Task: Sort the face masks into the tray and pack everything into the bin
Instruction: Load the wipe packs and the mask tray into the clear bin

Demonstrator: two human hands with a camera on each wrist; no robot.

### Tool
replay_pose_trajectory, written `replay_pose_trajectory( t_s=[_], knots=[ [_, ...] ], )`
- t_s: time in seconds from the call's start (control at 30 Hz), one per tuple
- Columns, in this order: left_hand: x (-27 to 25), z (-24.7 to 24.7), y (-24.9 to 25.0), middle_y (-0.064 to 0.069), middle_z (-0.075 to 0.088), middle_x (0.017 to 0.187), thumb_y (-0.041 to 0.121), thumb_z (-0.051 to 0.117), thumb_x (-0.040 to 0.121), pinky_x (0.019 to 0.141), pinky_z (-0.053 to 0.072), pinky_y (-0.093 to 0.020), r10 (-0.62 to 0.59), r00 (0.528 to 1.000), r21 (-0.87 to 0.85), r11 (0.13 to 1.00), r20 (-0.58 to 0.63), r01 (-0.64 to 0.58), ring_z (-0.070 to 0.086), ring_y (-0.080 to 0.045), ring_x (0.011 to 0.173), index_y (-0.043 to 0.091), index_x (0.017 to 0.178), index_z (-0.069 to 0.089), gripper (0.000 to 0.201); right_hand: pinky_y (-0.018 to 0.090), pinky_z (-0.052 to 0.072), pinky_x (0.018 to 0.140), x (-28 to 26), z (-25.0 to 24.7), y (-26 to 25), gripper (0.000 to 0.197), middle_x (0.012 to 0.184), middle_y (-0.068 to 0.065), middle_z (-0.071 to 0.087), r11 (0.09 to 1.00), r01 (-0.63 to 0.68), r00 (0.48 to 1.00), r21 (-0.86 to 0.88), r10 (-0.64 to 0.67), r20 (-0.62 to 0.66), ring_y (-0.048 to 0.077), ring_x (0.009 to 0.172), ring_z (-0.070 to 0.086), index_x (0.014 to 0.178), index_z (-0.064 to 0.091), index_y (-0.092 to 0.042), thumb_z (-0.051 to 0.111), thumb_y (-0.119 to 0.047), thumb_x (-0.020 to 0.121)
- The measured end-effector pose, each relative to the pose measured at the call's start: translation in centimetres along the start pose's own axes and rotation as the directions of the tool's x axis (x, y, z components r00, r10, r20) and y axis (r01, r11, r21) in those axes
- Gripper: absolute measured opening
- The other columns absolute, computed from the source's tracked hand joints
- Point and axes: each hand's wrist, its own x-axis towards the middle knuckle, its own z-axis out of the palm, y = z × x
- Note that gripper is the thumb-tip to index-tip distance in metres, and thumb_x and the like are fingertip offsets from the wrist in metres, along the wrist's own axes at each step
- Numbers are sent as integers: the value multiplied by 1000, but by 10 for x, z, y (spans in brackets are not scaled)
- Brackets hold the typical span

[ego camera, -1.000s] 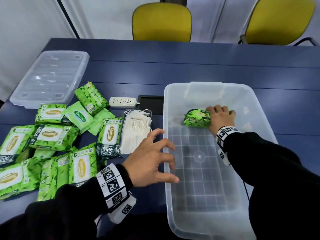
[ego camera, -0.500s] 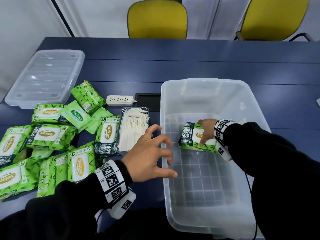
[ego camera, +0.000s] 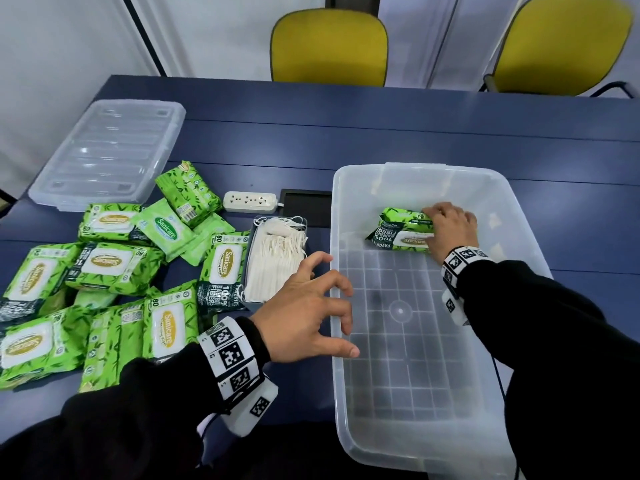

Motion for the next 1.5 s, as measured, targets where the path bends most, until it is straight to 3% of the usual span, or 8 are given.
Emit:
replay_pose_trajectory(
  t_s=[0.43, 0.6, 0.77, 0.87, 1.0, 1.17, 1.3, 1.5],
  knots=[
    [-1, 4, -2, 24, 45, 128, 67, 74, 78, 119, 22, -40, 6, 1000, -48, 999, -6, -6, 3, -26, 149, 35, 87, 71, 33, 47, 43, 103, -12, 20, 14, 59, 124, 11, 63, 977, 32, 988, 209, 1, -152, 38, 112, 55, 129, 67, -17, 77, -1, 73],
    [2, 4, -2, 25, 45, 128, 66, 76, 78, 119, 22, -38, 0, 1000, -56, 998, -4, 0, 3, -26, 149, 35, 88, 72, 32, 45, 42, 105, -1, 1, 3, 62, 128, 10, 59, 990, -38, 999, 136, 42, -26, 36, 113, 55, 134, 61, -22, 72, -5, 76],
    [-5, -1, -4, 18, 44, 146, 68, 71, 81, 123, 24, -39, 4, 998, -106, 994, -58, -11, 14, -21, 152, 43, 123, 67, 49, 51, 29, 113, 3, -29, -13, 69, 138, 8, 54, 988, -95, 982, 124, 73, 175, 31, 124, 56, 140, 50, -28, 81, -34, 78],
    [-23, -15, -13, 12, 42, 153, 53, 75, 86, 121, 26, -28, -103, 966, -279, 960, -236, 35, 34, -11, 146, 37, 134, 64, 52, 45, 40, 110, -9, -44, -30, 58, 134, 7, 61, 914, -74, 996, 399, 49, 73, 29, 123, 58, 133, 57, -24, 81, -31, 81],
    [-73, -30, -79, 3, 55, 136, 45, 77, 86, 113, 36, -28, -464, 798, -260, 884, -384, 389, 51, -12, 129, 26, 134, 63, 54, 29, 46, 96, -32, -73, -69, 40, 112, -3, 69, 659, -62, 998, 750, 61, 29, 14, 104, 63, 120, 67, -22, 83, -20, 83],
    [-153, -29, -174, -17, 43, 148, 50, 85, 76, 112, 41, -47, -881, 437, -86, 457, -183, 885, 45, -37, 135, 18, 149, 44, 90, 36, 54, 77, -46, -56, -87, 14, 90, 6, 74, 681, -203, 955, 703, -19, 295, 32, 95, 70, 93, 73, -20, 81, -14, 83],
    [-167, 2, -184, -23, 31, 157, 67, 86, 63, 111, 42, -51, -941, 329, -64, 334, -74, 940, 41, -43, 140, 20, 159, 22, 124, 24, 44, 63, -54, -58, -95, 11, 93, 17, 72, 574, -312, 930, 757, 20, 368, 36, 88, 67, 99, 72, -8, 72, -3, 89],
    [-150, 41, -180, -16, 24, 155, 76, 83, 55, 100, 47, -61, -950, 202, 2, 207, -238, 978, 32, -44, 138, 27, 160, 9, 137, 27, 51, 67, -55, -108, -123, 18, 78, 2, 72, 329, -207, 977, 921, 29, 209, 12, 69, 67, 90, 70, -21, 71, -3, 91]
  ],
)
